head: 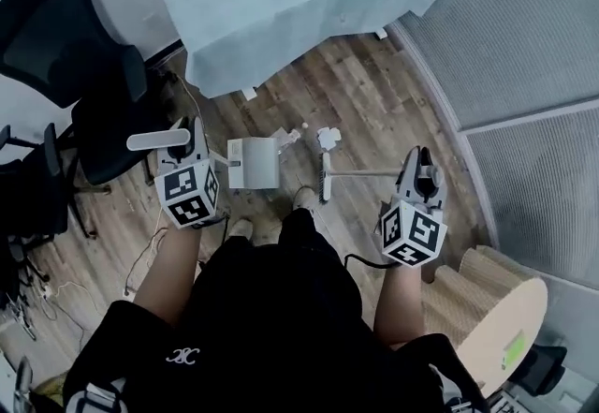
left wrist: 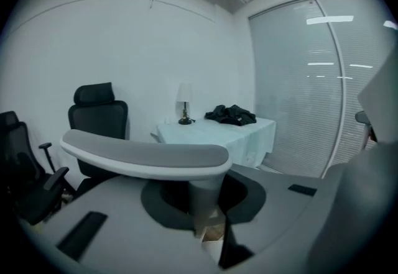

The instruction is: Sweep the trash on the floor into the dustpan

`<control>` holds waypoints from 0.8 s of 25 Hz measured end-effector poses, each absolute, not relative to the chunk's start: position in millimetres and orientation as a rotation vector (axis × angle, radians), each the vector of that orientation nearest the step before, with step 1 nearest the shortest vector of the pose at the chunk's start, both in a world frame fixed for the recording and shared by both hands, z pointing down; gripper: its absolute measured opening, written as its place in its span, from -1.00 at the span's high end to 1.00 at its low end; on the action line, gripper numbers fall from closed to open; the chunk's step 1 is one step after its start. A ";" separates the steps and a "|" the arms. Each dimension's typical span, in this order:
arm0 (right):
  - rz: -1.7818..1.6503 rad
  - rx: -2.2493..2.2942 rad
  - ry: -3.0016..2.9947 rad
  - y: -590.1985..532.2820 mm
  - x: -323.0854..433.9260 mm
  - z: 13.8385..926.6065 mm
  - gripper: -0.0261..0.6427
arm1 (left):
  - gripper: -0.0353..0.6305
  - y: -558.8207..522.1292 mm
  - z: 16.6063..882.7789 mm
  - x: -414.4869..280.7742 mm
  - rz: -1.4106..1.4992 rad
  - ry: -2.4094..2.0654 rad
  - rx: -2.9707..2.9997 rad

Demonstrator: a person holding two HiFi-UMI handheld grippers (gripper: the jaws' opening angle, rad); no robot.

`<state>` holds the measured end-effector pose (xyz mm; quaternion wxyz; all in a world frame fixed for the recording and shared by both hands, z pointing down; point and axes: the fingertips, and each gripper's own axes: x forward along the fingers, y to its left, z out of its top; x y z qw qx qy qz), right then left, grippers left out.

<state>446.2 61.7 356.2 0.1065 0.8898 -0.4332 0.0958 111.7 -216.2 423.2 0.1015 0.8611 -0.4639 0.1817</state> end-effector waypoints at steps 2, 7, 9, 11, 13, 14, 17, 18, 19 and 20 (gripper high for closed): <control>0.282 2.592 -1.318 53.0 467.7 368.3 0.74 | 0.72 -224.1 435.2 104.6 0.544 -1.465 2.468; 0.266 2.501 -1.374 24.8 513.6 399.5 0.74 | 0.72 -246.4 460.7 94.1 0.551 -1.669 2.314; 0.273 2.463 -1.372 12.8 532.1 416.0 0.74 | 0.72 -250.7 472.6 91.3 0.558 -1.732 2.260; 0.269 2.430 -1.365 1.2 548.9 430.7 0.75 | 0.72 -253.0 487.3 89.6 0.566 -1.775 2.215; 0.245 2.413 -1.354 -11.5 562.6 442.3 0.75 | 0.72 -257.4 504.6 88.4 0.573 -1.804 2.178; 0.231 2.410 -1.347 -18.4 568.4 447.9 0.74 | 0.72 -260.3 514.0 88.6 0.576 -1.814 2.164; 0.195 2.386 -1.346 -40.3 576.8 466.3 0.74 | 0.72 -265.4 545.3 93.4 0.604 -1.818 2.136; 0.182 2.372 -1.365 -48.7 575.0 471.3 0.74 | 0.72 -266.4 555.9 96.2 0.616 -1.813 2.132; 0.170 2.358 -1.391 -57.8 571.1 475.1 0.75 | 0.72 -267.4 565.8 99.3 0.628 -1.807 2.129; 0.165 2.345 -1.422 -67.4 565.8 478.1 0.75 | 0.72 -268.5 574.1 102.4 0.636 -1.805 2.129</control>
